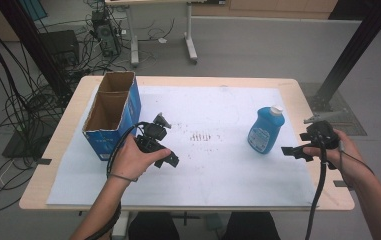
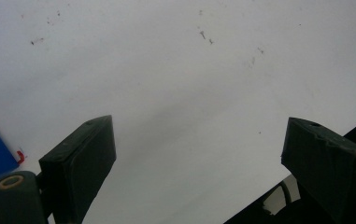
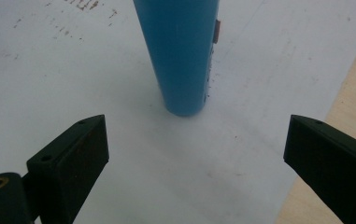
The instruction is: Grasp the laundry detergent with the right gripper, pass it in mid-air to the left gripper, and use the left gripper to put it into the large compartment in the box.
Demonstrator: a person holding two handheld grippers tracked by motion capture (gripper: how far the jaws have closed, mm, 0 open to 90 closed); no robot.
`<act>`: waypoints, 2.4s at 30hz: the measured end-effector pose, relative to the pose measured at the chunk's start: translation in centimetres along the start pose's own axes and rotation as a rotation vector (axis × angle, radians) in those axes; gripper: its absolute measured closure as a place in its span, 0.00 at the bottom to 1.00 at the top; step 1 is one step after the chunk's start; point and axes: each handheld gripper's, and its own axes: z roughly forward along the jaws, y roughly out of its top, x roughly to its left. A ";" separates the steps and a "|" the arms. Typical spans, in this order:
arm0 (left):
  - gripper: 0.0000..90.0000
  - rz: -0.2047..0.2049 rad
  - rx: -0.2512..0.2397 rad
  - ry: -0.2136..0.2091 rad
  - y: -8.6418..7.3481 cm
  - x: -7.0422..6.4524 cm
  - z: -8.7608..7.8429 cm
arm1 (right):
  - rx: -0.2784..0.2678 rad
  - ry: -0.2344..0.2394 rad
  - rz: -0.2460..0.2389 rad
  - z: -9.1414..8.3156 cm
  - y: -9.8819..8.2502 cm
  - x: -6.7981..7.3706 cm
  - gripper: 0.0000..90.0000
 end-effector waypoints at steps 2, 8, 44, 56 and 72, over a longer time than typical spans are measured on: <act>0.12 -0.003 -0.004 -0.002 0.0 0.1 0.0 | -0.010 0.000 0.003 0.2 -0.2 0.0 0.07; 0.12 -0.006 -0.008 -0.004 0.0 0.2 -0.1 | -0.045 0.000 0.000 0.6 -0.8 0.2 0.07; 0.12 -0.022 -0.038 -0.013 -0.1 0.3 -0.4 | -0.316 0.007 -0.034 3.1 -3.6 0.9 0.05; 0.12 -0.024 -0.048 -0.022 -0.2 0.1 -0.5 | -0.368 0.009 -0.037 4.0 -4.6 1.0 0.05; 0.12 -0.026 -0.051 -0.019 -0.2 0.1 -0.8 | -0.413 0.013 -0.032 4.8 -4.8 1.2 0.05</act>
